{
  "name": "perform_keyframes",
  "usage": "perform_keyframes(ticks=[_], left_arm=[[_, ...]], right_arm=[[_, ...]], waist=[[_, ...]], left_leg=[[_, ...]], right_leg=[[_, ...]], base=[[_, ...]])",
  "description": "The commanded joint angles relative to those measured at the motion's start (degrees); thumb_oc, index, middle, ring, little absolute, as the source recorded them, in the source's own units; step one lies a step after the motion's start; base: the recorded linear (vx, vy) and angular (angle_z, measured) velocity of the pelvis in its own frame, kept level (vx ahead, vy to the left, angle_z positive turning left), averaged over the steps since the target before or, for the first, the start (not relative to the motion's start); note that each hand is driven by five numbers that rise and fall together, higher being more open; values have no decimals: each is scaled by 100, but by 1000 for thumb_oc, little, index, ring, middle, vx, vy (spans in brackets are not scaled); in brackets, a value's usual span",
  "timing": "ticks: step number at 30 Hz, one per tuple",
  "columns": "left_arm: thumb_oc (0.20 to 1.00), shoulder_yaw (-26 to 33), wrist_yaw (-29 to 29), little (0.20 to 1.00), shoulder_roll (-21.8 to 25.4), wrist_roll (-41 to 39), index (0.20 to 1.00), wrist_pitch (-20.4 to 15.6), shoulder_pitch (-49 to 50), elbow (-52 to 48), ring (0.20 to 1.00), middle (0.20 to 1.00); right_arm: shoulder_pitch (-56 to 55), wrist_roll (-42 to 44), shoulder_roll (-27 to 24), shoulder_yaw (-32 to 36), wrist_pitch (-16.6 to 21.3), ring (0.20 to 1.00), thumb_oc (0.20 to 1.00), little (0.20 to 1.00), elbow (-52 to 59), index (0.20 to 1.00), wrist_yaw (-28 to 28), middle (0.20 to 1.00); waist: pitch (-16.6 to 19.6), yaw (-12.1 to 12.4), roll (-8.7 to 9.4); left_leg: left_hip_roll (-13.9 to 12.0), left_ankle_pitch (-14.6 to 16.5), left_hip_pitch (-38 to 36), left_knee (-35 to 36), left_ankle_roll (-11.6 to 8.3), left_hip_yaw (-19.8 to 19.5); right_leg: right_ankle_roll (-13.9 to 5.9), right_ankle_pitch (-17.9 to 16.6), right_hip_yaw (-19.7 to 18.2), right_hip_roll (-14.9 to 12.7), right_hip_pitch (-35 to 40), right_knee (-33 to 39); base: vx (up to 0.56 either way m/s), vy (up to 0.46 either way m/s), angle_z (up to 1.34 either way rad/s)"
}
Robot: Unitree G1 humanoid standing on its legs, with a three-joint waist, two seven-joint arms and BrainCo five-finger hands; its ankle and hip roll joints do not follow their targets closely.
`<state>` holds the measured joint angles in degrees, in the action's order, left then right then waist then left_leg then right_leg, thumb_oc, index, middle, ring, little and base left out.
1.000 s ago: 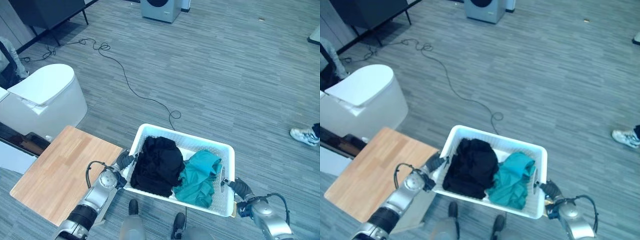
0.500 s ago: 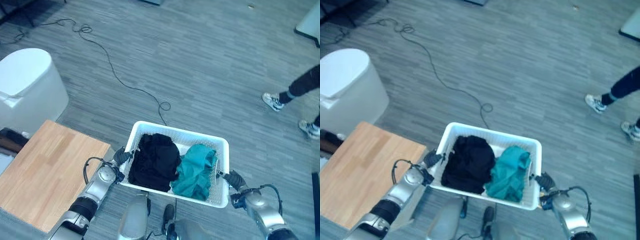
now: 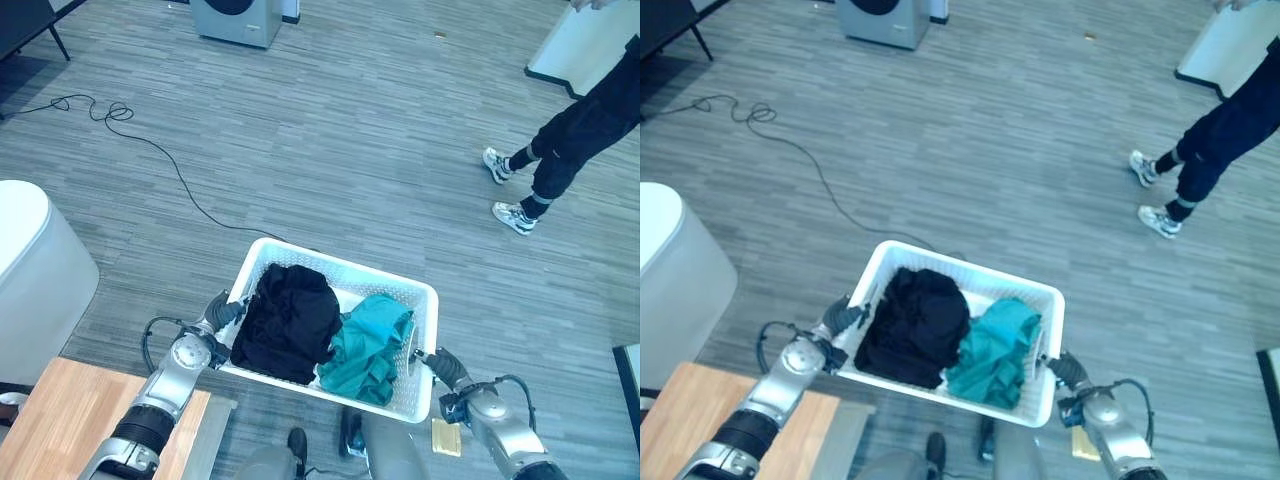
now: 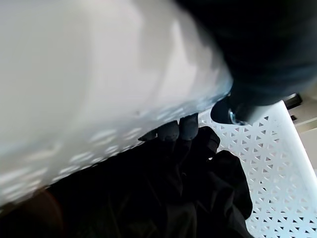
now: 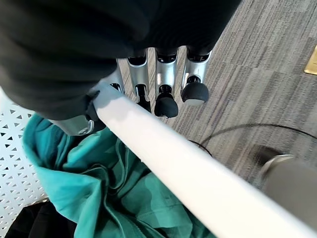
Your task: Grab the laundry basket,head to the washer,open it,put in the laundry and shut it.
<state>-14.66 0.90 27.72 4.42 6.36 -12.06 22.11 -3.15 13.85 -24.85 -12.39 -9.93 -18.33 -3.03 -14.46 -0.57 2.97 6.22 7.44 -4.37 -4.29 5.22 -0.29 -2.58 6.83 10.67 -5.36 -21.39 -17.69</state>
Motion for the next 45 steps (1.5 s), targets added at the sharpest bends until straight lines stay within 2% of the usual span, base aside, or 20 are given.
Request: perform_keyframes(ticks=[1, 8, 11, 12, 13, 14, 15, 17, 18, 19, 21, 24, 31, 34, 36, 37, 40, 41, 43, 45], left_arm=[[200, 150, 246, 200, 241, -13, 200, -189, -352, 105, 200, 200], [200, 118, 275, 200, 163, 164, 200, -154, -344, 291, 200, 200], [200, 125, 194, 200, 129, 151, 200, -221, -97, 302, 200, 200], [200, 124, 193, 200, 131, 151, 200, -220, -98, 300, 200, 200], [200, 176, 210, 200, 218, 79, 200, -194, -37, 197, 200, 200], [200, 187, 220, 200, 231, 0, 200, -207, -46, 126, 200, 200], [200, 183, 222, 200, 200, -99, 200, -220, -144, 62, 200, 200], [200, 149, 210, 200, 168, -112, 200, -241, -198, 64, 200, 200], [200, 73, 222, 200, 128, -87, 200, -258, -344, 159, 200, 200], [200, 71, 224, 200, 126, -87, 200, -260, -353, 163, 200, 200], [200, 3, 222, 200, 117, -28, 200, -253, -493, 217, 200, 200], [200, -34, 238, 200, 105, -19, 200, -234, -614, 225, 200, 200], [200, 140, 263, 200, 211, -57, 200, -272, -376, 157, 200, 200], [200, 99, 255, 200, 254, -22, 200, -274, -301, 187, 200, 200], [200, 100, 254, 200, 299, -55, 200, -258, -262, 115, 200, 200], [200, 126, 274, 200, 346, -101, 200, -246, -230, 45, 200, 200], [200, 174, 275, 200, 376, -116, 200, -214, -190, -64, 200, 200], [200, 192, 265, 200, 381, -134, 200, -203, -225, -96, 200, 200], [200, 202, 251, 200, 383, -167, 200, -226, -201, -126, 200, 200], [200, 204, 301, 200, 341, -197, 200, -255, -259, -71, 200, 200]], right_arm=[[171, 768, -272, 945, 506, 200, 200, 200, 406, 200, -183, 200], [-33, 791, -163, 976, 459, 200, 200, 200, 402, 200, -268, 200], [-238, 860, -282, 879, 446, 200, 200, 200, 372, 200, -363, 200], [-238, 862, -279, 881, 447, 200, 200, 200, 372, 200, -363, 200], [-219, 951, -336, 847, 495, 200, 200, 200, 322, 200, -272, 200], [-187, 969, -426, 821, 530, 200, 200, 200, 221, 200, -165, 200], [-193, 967, -516, 853, 532, 200, 200, 200, 261, 200, -105, 200], [-197, 938, -549, 892, 525, 200, 200, 200, 330, 200, -107, 200], [-132, 916, -555, 902, 581, 200, 200, 200, 353, 200, -86, 200], [-128, 916, -556, 905, 583, 200, 200, 200, 351, 200, -86, 200], [-56, 916, -513, 860, 627, 200, 200, 200, 400, 200, -83, 200], [295, 848, -351, 614, 693, 200, 200, 200, 352, 200, -83, 200], [570, 791, -53, 237, 617, 200, 200, 200, 363, 200, -228, 200], [480, 708, 85, 225, 625, 200, 200, 200, 400, 200, -302, 200], [464, 663, 130, 267, 594, 200, 200, 200, 436, 200, -306, 200], [480, 660, 158, 296, 621, 200, 200, 200, 431, 200, -305, 200], [469, 619, 158, 330, 607, 200, 200, 200, 472, 200, -312, 200], [467, 618, 144, 374, 607, 200, 200, 200, 465, 200, -309, 200], [446, 617, 118, 399, 593, 200, 200, 200, 472, 200, -301, 200], [423, 640, 40, 476, 615, 200, 200, 200, 418, 200, -225, 200]], waist=[[174, -58, -40], [386, -252, -21], [581, -253, -27], [594, -268, -5], [538, -152, 167], [463, -1, 274], [328, 183, 293], [244, 342, 327], [183, 568, 247], [182, 573, 266], [226, 731, 122], [270, 1046, 110], [532, 1309, 239], [718, 1272, 580], [693, 1156, 535], [613, 1006, 368], [486, 797, 183], [406, 603, 39], [389, 491, 7], [333, 323, 52]], left_leg=[[-320, 571, -214, -372, -381, -115], [-756, 754, -1041, -547, -686, -409], [-1636, -737, -615, -2380, -847, -175], [-1615, -757, -577, -2391, -850, -197], [-1958, -1290, 49, -3705, -670, 1], [-2060, -1347, 512, -4199, -547, 150], [-1910, -946, 1188, -4258, -506, 284], [-1466, -778, 1695, -3587, -517, 447], [-1066, -816, 1960, -1789, -551, 713], [-1041, -876, 1930, -1703, -544, 730], [-835, -1369, 1983, -391, -641, 793], [-605, -1576, 2288, 525, -699, 779], [-754, -1818, 2201, 236, -528, 786], [-381, -1254, 2050, -361, -190, 861], [-335, -973, 1805, -434, -16, 797], [-374, -743, 1458, -393, 124, 617], [-425, -611, 949, -235, 171, 480], [-427, -402, 513, -154, 132, 324], [-409, -330, 391, -169, 71, 196], [-347, 2, 128, -327, -90, -2]], right_leg=[[-767, -1138, -381, -523, 396, 1753], [-852, -1635, 49, -616, 626, 1751], [-393, -1278, 72, -8, 1079, 1254], [-386, -1297, 81, -31, 1064, 1268], [-24, -1083, 113, 216, 1450, 1325], [140, -867, 33, 389, 1750, 1440], [195, -672, -81, 520, 2049, 1463], [172, -532, -147, 539, 2241, 1430], [81, -310, -106, 648, 2522, 1423], [79, -325, -110, 624, 2513, 1428], [88, -138, -128, 827, 2776, 1433], [149, 273, -404, 1022, 3287, 1422], [42, 613, -860, 947, 3755, 1140], [-704, -871, -864, 465, 3436, -214], [-987, -1682, -971, 429, 3025, -1315], [-959, -1770, -981, 517, 2562, -2091], [-780, -1336, -726, 268, 1813, -2474], [-533, -821, -392, -4, 1226, -2060], [-460, -671, -252, -34, 1189, -1596], [-467, -584, -296, -110, 1115, -79]], base=[[521, -234, 107], [524, -325, 82], [485, -490, 20], [374, -592, -8], [384, -654, -1], [586, -800, -19], [458, -460, -25], [482, -186, -39], [456, -87, -55], [518, -70, -58], [356, -27, -27], [485, -18, -40], [519, 72, -81], [615, 183, -12], [531, 186, 9], [443, 157, 25], [469, 129, 4], [556, 55, 7], [389, -40, 32], [461, -184, 91]])
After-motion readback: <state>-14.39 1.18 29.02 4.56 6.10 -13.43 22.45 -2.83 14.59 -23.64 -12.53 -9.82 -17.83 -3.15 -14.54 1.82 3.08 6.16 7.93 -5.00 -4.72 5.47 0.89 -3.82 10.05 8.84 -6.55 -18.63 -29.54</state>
